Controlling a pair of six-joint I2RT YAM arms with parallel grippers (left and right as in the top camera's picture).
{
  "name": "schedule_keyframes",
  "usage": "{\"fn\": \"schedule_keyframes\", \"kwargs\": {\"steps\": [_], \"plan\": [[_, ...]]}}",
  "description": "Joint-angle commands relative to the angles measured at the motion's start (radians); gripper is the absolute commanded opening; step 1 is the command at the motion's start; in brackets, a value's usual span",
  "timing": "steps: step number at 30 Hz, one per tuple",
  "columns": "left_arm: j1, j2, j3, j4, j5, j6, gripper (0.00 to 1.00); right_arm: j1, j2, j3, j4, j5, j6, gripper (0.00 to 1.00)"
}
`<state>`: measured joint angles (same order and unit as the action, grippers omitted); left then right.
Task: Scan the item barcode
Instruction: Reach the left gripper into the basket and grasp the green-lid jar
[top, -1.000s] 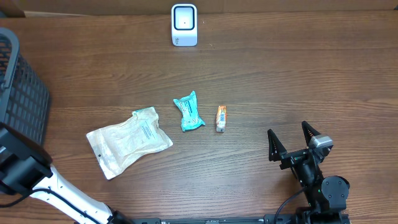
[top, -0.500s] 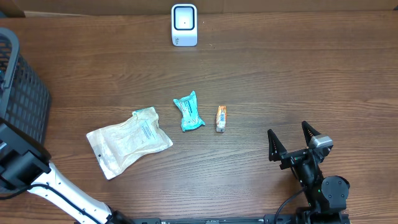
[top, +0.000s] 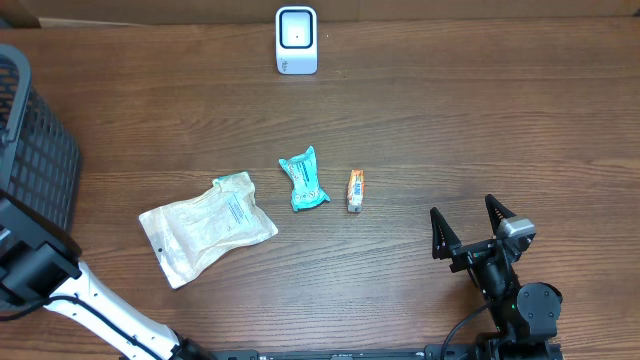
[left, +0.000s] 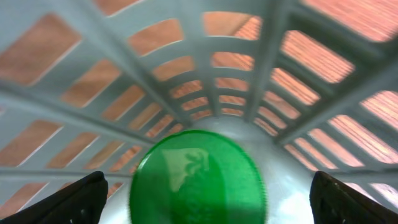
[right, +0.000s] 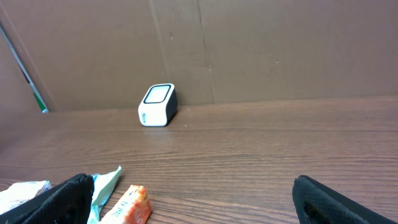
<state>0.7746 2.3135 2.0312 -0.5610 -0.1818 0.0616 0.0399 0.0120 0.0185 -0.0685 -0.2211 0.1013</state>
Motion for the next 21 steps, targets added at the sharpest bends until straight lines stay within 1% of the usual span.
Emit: {"fn": "schedule_keyframes", "kwargs": {"steps": [1,5,9,10,13,14,15,18,21], "plan": [[0.010,0.004,-0.001,-0.006,-0.048,-0.054,0.95,-0.002,-0.008,-0.010,0.006,0.003,0.002,1.00],[0.013,0.025,-0.002,-0.003,-0.009,-0.053,0.98,-0.002,-0.008,-0.010,0.006,0.003,0.002,1.00],[0.012,0.049,-0.002,0.005,-0.007,-0.054,0.94,-0.002,-0.008,-0.010,0.006,0.003,0.002,1.00],[0.012,0.050,-0.002,0.006,-0.006,-0.054,0.92,-0.002,-0.008,-0.010,0.006,0.003,0.002,1.00],[0.012,0.052,-0.002,0.014,0.000,-0.055,0.80,-0.002,-0.008,-0.010,0.006,0.003,0.002,1.00],[0.012,0.052,-0.002,0.016,0.000,-0.055,0.75,-0.002,-0.008,-0.010,0.006,0.003,0.002,1.00],[0.012,0.053,-0.002,0.016,0.000,-0.055,0.67,-0.002,-0.008,-0.010,0.006,0.003,0.002,1.00],[0.012,0.054,-0.002,0.014,0.000,-0.056,0.62,-0.002,-0.008,-0.010,0.006,0.003,0.002,1.00],[0.011,0.054,-0.002,0.015,0.000,-0.062,0.62,-0.002,-0.008,-0.010,0.006,0.003,0.002,1.00]]}}
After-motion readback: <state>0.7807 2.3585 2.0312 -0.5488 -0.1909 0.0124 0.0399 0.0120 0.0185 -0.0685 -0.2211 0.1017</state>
